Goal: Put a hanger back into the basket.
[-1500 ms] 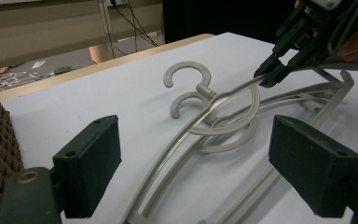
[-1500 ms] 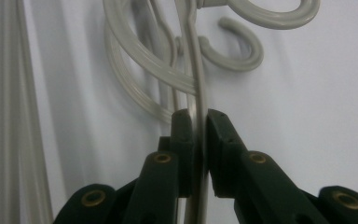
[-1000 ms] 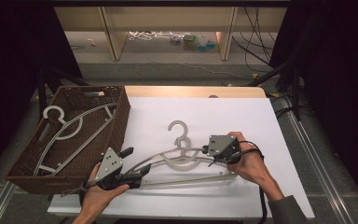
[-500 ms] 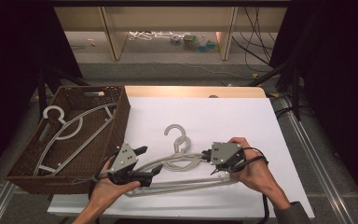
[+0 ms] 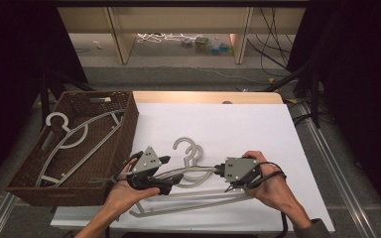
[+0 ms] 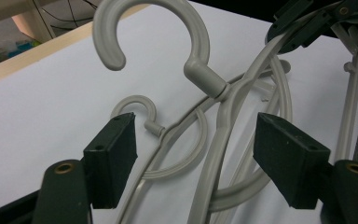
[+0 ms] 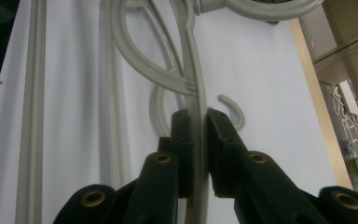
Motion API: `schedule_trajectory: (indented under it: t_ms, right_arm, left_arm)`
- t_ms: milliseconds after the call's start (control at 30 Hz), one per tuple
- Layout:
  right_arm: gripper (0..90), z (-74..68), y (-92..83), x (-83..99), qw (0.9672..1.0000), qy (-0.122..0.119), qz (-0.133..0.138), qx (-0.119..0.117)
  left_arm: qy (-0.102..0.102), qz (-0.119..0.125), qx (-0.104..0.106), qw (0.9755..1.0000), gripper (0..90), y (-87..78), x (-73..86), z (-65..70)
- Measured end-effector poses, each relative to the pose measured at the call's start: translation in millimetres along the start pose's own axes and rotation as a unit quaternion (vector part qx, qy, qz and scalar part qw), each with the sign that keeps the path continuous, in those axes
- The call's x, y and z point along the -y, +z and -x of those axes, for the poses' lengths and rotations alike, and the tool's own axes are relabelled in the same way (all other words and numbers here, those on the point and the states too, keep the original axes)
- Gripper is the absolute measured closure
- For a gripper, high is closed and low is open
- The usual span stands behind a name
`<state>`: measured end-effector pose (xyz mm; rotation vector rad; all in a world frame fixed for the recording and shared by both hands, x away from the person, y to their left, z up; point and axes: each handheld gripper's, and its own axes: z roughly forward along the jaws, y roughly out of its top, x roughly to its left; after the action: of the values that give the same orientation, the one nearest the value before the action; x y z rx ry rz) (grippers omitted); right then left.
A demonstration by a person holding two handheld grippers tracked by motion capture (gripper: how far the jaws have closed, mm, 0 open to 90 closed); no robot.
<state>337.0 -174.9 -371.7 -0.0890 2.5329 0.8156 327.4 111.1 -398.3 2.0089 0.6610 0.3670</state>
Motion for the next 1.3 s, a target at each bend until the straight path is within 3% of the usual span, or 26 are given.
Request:
schedule_trajectory:
  t_ms: [233,333,400,433,467,567,600,667,867,933,1033,1100,1167,1200,1233,1267,1300]
  right_arm:
    - [82.2,-0.3,-1.0,-2.5,0.9999,-0.01,0.004,0.006]
    - [82.2,-2.3,-1.2,-5.1,0.9999,-0.01,0.009,0.001]
    - [82.2,0.7,-1.3,-5.8,0.9991,-0.04,0.008,0.009]
    - [82.2,-2.2,-0.8,-6.8,0.9997,-0.021,0.011,0.007]
    - [82.2,-1.5,-1.4,-7.0,0.9995,-0.029,0.01,0.007]
    - [82.2,-1.6,-0.9,-6.8,0.9994,-0.031,0.009,0.01]
    - [82.2,-1.5,-0.8,-6.9,0.9994,-0.031,0.009,0.012]
    - [82.1,-1.2,-1.1,-7.4,0.9989,-0.045,0.006,0.009]
    - [81.3,-2.1,0.3,-7.4,0.998,-0.058,0.001,0.023]
    - [80.2,-2.2,2.8,-6.1,0.9987,-0.044,0.011,0.022]
    - [78.5,-1.2,2.9,-6.2,0.9987,-0.042,0.005,0.028]
    - [67.6,-2.4,1.7,-5.8,0.998,0.038,0.032,0.039]
    - [58.4,-0.4,-2.9,-5.4,0.9937,0.087,0.05,0.051]
    - [54.9,1.0,-4.8,-4.6,0.9896,0.114,0.06,0.064]
    - [54.9,1.0,-4.8,-4.6,0.9896,0.114,0.06,0.064]
    - [50.0,3.0,-8.0,-3.0,0.9823,0.156,0.08,0.066]
    - [47.6,3.7,-8.4,-2.3,0.9795,0.167,0.088,0.071]
  left_arm:
    - [0.005,-0.023,0.013,0.9996,40.0,6.0,-1.8,2.5]
    - [0.023,-0.028,0.026,0.999,48.3,8.6,-4.0,3.9]
    - [0.032,-0.036,0.023,0.9986,56.3,8.8,-5.8,5.2]
    - [0.032,-0.036,0.023,0.9986,58.6,8.8,-5.8,5.2]
    - [0.046,-0.048,0.03,0.9973,60.7,8.7,-6.6,4.6]
    - [0.05,-0.052,0.043,0.9965,70.4,10.7,-6.6,6.3]
    - [0.06,-0.059,0.04,0.9956,73.9,10.4,-7.4,7.2]
    - [0.078,-0.071,0.041,0.9935,76.6,10.3,-8.2,9.3]
    - [0.111,-0.07,0.051,0.99,80.2,9.6,-7.1,8.0]
    - [0.117,-0.067,0.049,0.9897,80.7,9.1,-6.3,8.8]
    - [0.123,-0.07,0.045,0.9889,81.0,8.2,-6.9,9.2]
    - [0.118,-0.069,0.043,0.9896,81.0,6.0,-8.3,6.6]
    - [0.11,-0.072,0.032,0.9908,81.0,2.0,-7.9,2.2]
    - [0.11,-0.075,0.029,0.9907,81.0,0.4,-8.1,0.5]
    - [0.11,-0.075,0.029,0.9907,81.0,0.4,-8.1,0.5]
    - [0.105,-0.072,0.021,0.9916,80.9,-1.8,-8.2,-2.8]
    - [0.105,-0.072,0.021,0.9916,81.0,-1.8,-8.2,-2.8]
